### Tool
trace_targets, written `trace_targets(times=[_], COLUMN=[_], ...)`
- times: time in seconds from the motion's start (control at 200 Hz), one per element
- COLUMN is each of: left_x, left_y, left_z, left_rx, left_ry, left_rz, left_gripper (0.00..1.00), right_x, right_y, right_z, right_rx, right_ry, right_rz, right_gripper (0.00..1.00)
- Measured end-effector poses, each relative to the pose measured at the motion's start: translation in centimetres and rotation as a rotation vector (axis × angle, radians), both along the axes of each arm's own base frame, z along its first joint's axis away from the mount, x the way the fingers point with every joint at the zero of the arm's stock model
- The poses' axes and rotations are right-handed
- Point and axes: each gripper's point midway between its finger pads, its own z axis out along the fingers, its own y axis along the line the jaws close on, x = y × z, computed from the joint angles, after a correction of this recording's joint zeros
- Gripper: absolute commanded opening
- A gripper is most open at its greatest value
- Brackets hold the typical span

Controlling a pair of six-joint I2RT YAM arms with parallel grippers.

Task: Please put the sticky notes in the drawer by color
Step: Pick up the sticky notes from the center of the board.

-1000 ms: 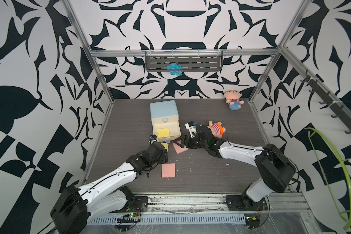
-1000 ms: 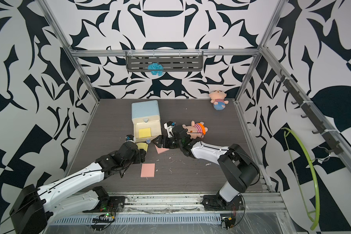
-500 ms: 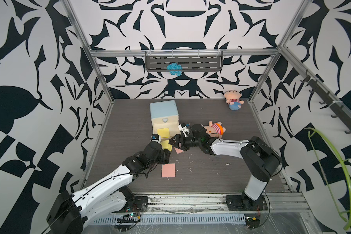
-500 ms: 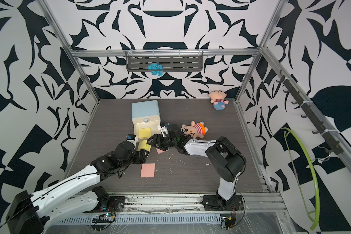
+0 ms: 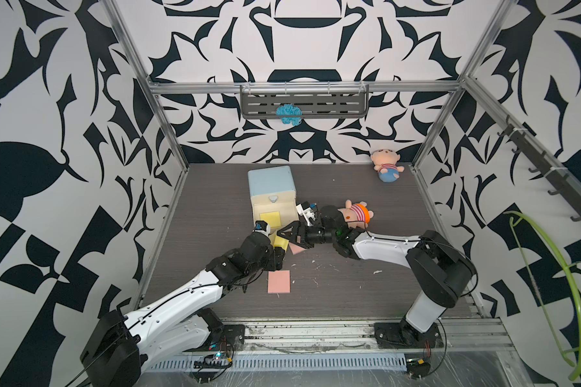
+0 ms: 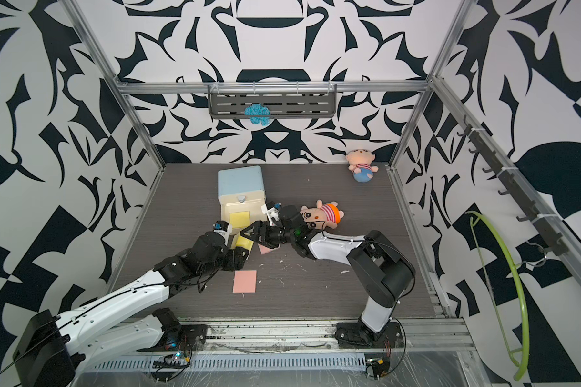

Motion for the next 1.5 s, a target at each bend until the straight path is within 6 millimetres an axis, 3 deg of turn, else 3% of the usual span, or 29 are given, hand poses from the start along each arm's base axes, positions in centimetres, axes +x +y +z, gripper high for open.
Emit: trace_targets(times=[0.335,0.63,0.855,0.915,1.14,1.5], left_x=[0.1,0.4,0.7,0.8,0.8,0.8], left_y=[-0.2,-1.0,-1.4,-1.5,-1.6,-1.8], left_z=[-0.6,-0.6,-0.2,-0.1,-0.3,-1.3], left_rx=[0.019,0.021,0.017,0.017,0.02,0.045], left_ry=[0.013,0.017,0.008,0.008,0.01,0.03], left_rz=[-0.014,-0.033,-0.047,-0.049,-0.054,-0.064], left_gripper=[0.75,0.75,0.75,0.75,0.74,0.75], right_x=[1.2,1.6,0.9,0.5,-0.5,-0.6], right_y=[-2.1,-1.8,-0.9,-0.6,-0.5,-0.7], right_z=[-0.3,0.4,-1.4,-1.8,-3.2,-3.3], right_rx=[-0.012,0.042,-0.027,-0.043,-0.077,-0.08], right_ry=[-0.017,-0.028,0.024,0.036,0.105,0.134], right_rz=[-0.103,-0.11,-0.059,-0.041,-0.017,-0.017], right_gripper=[0.82,0.9,0.92,0.88,0.53,0.23])
